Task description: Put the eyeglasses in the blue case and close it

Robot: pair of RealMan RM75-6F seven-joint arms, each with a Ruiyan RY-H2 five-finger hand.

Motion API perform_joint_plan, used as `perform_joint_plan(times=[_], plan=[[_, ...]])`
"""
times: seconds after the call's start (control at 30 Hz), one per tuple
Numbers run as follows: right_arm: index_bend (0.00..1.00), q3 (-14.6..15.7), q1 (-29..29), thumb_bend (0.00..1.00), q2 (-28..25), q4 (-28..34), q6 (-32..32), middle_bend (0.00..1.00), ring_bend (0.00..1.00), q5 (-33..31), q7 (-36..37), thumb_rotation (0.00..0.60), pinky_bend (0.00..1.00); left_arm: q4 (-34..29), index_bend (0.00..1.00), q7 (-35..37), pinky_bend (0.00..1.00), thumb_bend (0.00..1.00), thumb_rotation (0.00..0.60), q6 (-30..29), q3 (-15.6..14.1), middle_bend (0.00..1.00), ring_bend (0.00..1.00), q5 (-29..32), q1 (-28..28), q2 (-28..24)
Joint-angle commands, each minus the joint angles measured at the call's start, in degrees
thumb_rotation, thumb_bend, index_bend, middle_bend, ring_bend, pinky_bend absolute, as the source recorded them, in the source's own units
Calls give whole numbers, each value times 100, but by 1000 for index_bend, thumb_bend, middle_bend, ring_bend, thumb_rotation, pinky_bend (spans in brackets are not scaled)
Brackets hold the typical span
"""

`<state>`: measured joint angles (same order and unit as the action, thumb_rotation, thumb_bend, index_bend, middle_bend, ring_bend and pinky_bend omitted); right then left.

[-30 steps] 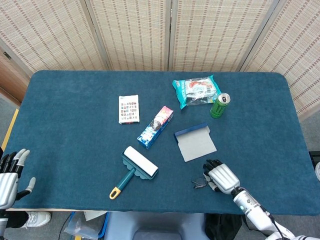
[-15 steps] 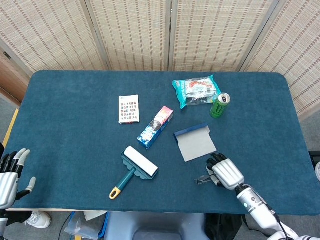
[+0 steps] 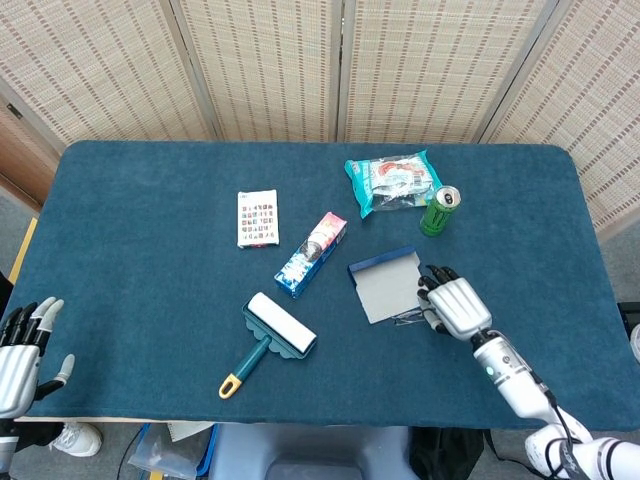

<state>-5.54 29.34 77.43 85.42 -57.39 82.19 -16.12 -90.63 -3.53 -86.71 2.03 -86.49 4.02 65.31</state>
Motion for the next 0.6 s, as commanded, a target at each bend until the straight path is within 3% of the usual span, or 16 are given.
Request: perform_joint_plan(times=[0.03,0.33,0.6], plan=[[607,-212,287,524,214,-320,334,296,109,-303,-119,600,186,-2,3,-10,0,382,600,7,-4,0,0,0,1,1],[607,-393,769,524,844,-1137,769,296,109,-722,-261,600,186,22,3,-10,0,382,600,38,-24,0,0,65,-29,-10],[589,-462,985,499,1182,-1499,822,259,109,-930,-402,600,186,53,2,-6,0,382,600,80,-21,0,0,76,-11,6]])
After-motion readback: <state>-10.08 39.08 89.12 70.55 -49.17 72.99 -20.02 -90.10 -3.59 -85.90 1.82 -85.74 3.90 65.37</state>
